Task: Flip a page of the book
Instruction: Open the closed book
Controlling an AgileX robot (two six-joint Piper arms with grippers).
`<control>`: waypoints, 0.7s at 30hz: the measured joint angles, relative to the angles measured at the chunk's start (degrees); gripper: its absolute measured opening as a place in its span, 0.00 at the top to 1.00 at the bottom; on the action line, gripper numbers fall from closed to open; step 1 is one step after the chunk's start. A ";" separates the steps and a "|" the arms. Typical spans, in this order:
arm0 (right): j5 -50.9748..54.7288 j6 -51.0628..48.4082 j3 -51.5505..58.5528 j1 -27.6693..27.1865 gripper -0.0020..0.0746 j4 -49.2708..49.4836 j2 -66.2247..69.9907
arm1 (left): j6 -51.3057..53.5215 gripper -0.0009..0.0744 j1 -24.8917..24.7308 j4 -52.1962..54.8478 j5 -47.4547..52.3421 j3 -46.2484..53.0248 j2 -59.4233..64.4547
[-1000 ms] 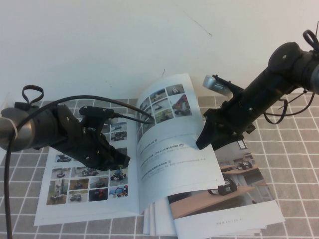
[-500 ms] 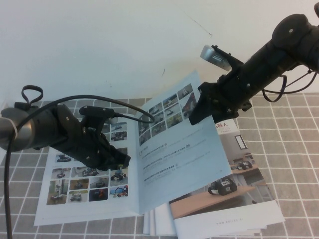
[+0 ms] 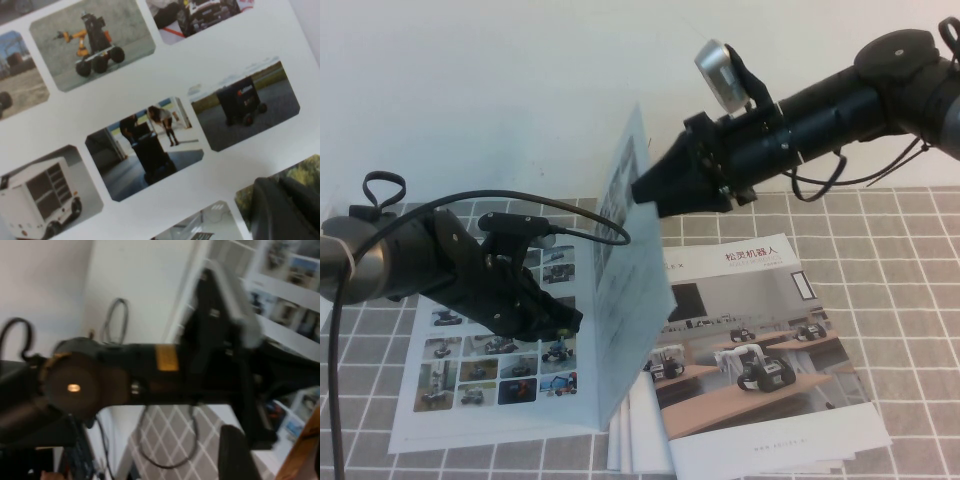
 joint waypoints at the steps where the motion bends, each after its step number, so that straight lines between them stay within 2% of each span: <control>1: 0.00 -0.67 -0.08 0.25 0.54 1.45 0.00 | 0.00 0.99 0.00 0.00 -0.10 0.00 0.00; 21: -0.10 -2.42 -0.49 1.26 0.54 0.37 -0.03 | 0.77 0.99 0.00 -1.66 0.40 0.00 0.00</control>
